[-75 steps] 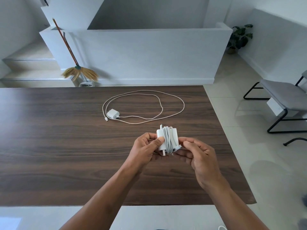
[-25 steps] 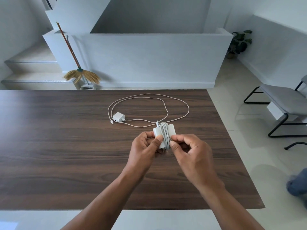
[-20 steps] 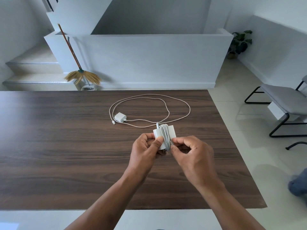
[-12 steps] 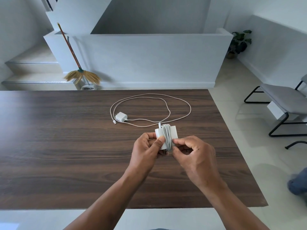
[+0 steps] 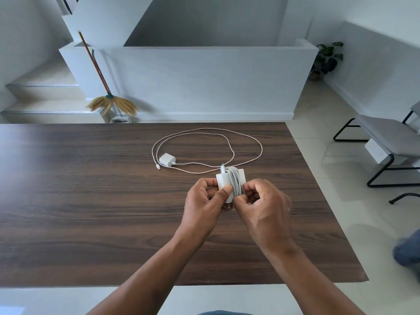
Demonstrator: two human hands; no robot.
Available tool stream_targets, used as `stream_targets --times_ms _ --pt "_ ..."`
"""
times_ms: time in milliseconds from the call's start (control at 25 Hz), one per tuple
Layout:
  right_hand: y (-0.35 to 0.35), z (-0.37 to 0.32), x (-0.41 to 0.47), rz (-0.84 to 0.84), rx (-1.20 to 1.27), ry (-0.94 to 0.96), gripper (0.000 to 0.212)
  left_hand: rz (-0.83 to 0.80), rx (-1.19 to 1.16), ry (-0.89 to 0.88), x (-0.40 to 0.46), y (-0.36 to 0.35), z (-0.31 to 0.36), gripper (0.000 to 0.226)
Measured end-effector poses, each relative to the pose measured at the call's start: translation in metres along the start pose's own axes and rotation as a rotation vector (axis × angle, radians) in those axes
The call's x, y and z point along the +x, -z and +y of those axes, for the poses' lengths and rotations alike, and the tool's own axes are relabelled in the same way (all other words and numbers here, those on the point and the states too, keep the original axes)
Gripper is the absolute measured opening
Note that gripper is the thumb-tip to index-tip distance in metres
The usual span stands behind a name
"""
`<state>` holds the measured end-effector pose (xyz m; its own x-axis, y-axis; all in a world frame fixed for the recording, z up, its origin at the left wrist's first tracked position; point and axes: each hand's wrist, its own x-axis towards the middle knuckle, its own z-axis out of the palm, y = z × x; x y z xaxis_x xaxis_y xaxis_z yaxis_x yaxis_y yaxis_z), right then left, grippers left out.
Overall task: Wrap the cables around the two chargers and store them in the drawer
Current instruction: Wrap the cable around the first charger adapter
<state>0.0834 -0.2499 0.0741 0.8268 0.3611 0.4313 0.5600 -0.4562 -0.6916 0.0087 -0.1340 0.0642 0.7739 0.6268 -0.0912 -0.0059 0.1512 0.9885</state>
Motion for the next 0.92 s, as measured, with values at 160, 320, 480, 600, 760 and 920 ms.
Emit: stream_targets --times_ms 160,320,480,600,760,920 --pt "-0.006 0.001 -0.001 0.017 0.065 -0.007 0.019 -0.013 -0.033 0.020 0.003 0.005 -0.003 0.026" --pt "-0.007 0.004 -0.003 0.007 0.186 -0.104 0.022 -0.009 -0.093 0.059 0.005 0.009 -0.004 0.025" --pt "-0.004 0.013 -0.004 -0.044 0.363 -0.172 0.015 0.019 -0.151 0.111 0.012 0.012 -0.004 0.028" --pt "-0.003 0.021 -0.002 -0.114 0.444 -0.217 0.011 0.011 -0.169 0.122 0.014 0.014 -0.003 0.030" --pt "0.000 0.025 -0.003 -0.140 0.435 -0.190 0.016 -0.012 -0.170 0.132 0.013 0.011 -0.003 0.030" --pt "0.004 0.024 -0.006 -0.149 0.388 -0.165 0.017 -0.003 -0.169 0.129 0.012 0.009 -0.004 0.030"
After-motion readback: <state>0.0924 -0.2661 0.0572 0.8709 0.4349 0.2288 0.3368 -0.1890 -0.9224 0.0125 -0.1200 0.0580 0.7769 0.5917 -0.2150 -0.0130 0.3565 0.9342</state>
